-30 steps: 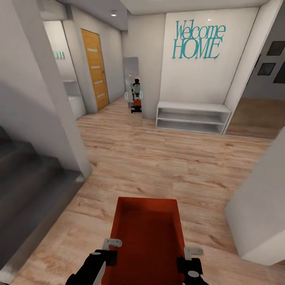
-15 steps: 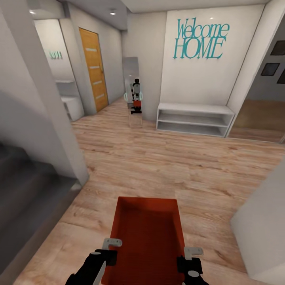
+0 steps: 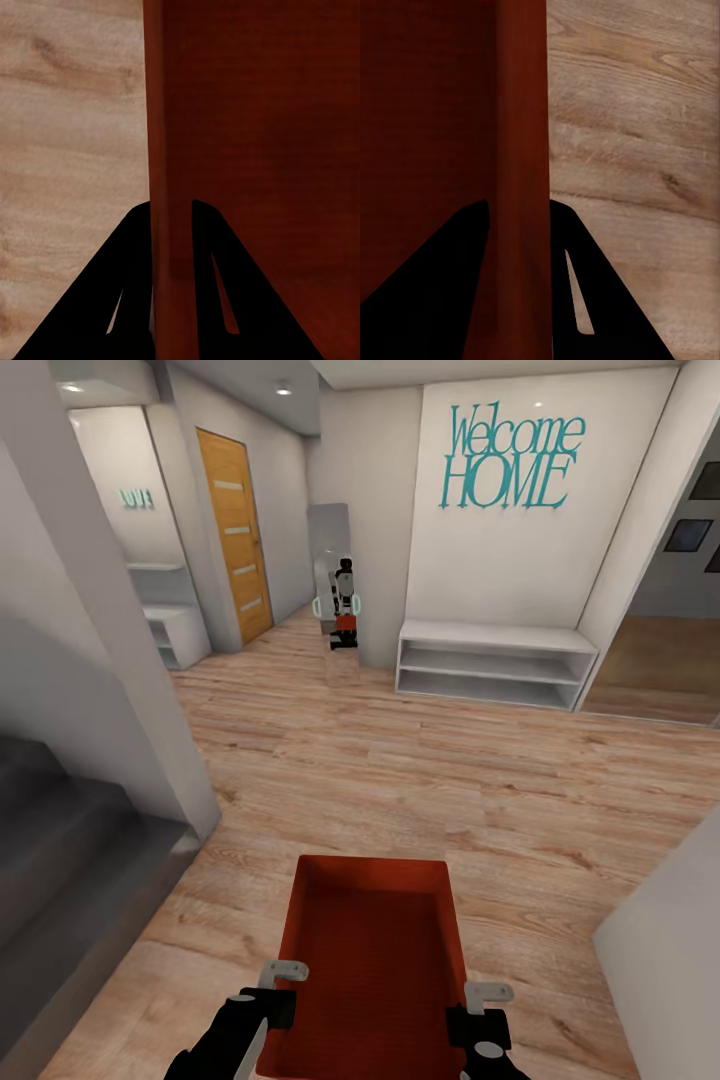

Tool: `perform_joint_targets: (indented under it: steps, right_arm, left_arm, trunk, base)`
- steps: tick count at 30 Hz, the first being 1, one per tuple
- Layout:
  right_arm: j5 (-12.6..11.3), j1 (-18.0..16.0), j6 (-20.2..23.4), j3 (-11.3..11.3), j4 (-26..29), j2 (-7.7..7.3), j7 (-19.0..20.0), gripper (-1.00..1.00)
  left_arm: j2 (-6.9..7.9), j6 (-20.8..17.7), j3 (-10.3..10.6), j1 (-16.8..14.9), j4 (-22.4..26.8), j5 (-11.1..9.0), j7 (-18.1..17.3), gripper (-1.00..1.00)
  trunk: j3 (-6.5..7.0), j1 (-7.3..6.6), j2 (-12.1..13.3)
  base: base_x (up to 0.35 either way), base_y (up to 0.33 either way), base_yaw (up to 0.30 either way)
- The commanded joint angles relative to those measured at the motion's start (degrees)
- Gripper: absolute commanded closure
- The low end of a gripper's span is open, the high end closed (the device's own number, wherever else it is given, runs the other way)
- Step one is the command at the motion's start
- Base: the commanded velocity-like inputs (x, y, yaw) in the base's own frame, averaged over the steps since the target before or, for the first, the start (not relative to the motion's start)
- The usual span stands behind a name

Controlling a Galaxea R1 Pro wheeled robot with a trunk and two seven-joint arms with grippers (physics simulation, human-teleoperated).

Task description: Move the two storage containers from the living room to the garage. In the garage, place one container on the floor and stack the other container on top of it (either order is fine).

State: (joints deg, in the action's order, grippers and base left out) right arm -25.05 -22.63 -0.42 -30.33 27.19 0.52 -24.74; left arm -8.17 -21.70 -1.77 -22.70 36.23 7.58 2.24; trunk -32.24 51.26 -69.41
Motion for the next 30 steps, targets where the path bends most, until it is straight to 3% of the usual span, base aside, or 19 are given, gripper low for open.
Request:
perform_joint_targets:
  steps: [1, 30]
  right_arm:
    - [0.0, -0.1, 0.0, -0.4, 0.9, -0.06, -0.4, 1.00]
    - [0.0, -0.1, 0.2, -0.4, 0.9, 0.05, -0.5, 1.00]
  left_arm:
    - [0.00, -0.3, 0.5, 0.0, -1.4, 0.4, 0.3, 1.00]
    - [0.00, -0.3, 0.4, 0.0, -1.2, 0.4, 0.3, 1.00]
  trunk:
    - [-0.05, 0.00, 0.0]
    - [-0.05, 0.00, 0.0]
  base:
    - [0.005, 0.000, 0.000]
    - [0.000, 0.000, 0.000]
